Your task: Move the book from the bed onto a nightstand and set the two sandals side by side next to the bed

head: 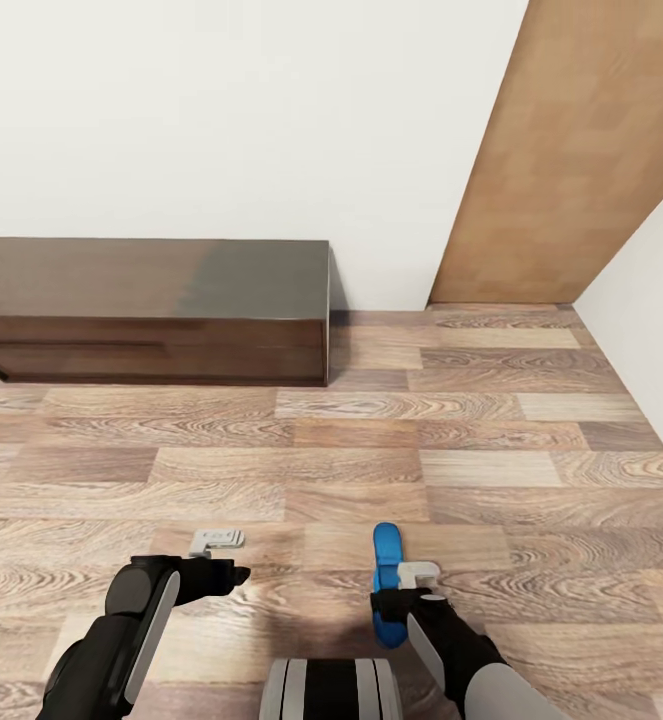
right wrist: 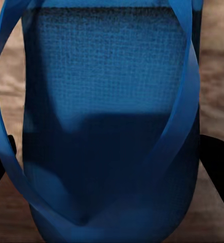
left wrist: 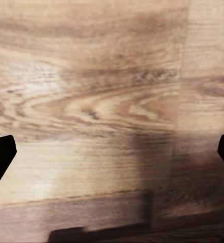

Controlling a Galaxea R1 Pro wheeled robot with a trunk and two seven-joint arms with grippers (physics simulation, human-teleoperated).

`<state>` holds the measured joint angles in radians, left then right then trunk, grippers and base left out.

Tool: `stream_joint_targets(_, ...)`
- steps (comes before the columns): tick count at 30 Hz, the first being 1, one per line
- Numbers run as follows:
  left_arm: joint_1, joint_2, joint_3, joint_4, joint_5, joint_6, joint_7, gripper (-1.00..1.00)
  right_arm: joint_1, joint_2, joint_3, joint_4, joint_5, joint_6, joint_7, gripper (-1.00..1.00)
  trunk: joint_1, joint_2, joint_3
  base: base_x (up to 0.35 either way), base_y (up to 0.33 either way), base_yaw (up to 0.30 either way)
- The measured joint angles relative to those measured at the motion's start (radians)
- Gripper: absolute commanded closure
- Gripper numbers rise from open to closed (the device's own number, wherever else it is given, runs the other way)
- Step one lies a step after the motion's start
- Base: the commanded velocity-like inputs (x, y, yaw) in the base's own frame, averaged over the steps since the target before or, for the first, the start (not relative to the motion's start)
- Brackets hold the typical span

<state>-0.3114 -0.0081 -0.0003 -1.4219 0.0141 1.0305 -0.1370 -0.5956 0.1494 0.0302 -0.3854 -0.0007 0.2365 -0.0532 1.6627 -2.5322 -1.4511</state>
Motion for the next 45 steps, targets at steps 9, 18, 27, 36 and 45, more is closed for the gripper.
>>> stream_joint_targets(9, 0.000, 0.000, -0.001, 0.007, -0.002, -0.001, 0.001, -1.00, 0.000, -0.060, -0.001, -0.001, -0.001, -0.006, 0.006, 1.00, -0.004, 0.002, 0.035, 0.000, 0.000, 0.000)
stream_joint_targets(18, -0.001, 0.001, -0.001, 0.008, -0.003, -0.001, 0.001, -1.00, 0.000, -0.069, 0.001, -0.001, -0.002, -0.008, 0.004, 1.00, -0.008, 0.004, 0.070, 0.000, 0.000, 0.000)
stream_joint_targets(27, -0.001, 0.000, -0.002, 0.008, -0.003, -0.001, 0.002, -1.00, 0.002, -0.072, 0.001, -0.001, -0.001, -0.008, 0.002, 1.00, -0.012, 0.006, 0.104, 0.000, 0.000, 0.000)
stream_joint_targets(36, -0.001, 0.000, -0.002, 0.008, -0.002, -0.004, 0.002, -1.00, 0.003, -0.072, 0.002, 0.000, -0.001, -0.008, 0.001, 1.00, -0.016, 0.008, 0.139, 0.000, 0.000, 0.000)
stream_joint_targets(45, -0.001, -0.001, -0.002, 0.010, -0.003, -0.008, 0.002, -1.00, 0.003, -0.071, 0.003, 0.001, 0.000, -0.008, 0.001, 1.00, -0.020, 0.011, 0.174, 0.000, 0.000, 0.000)
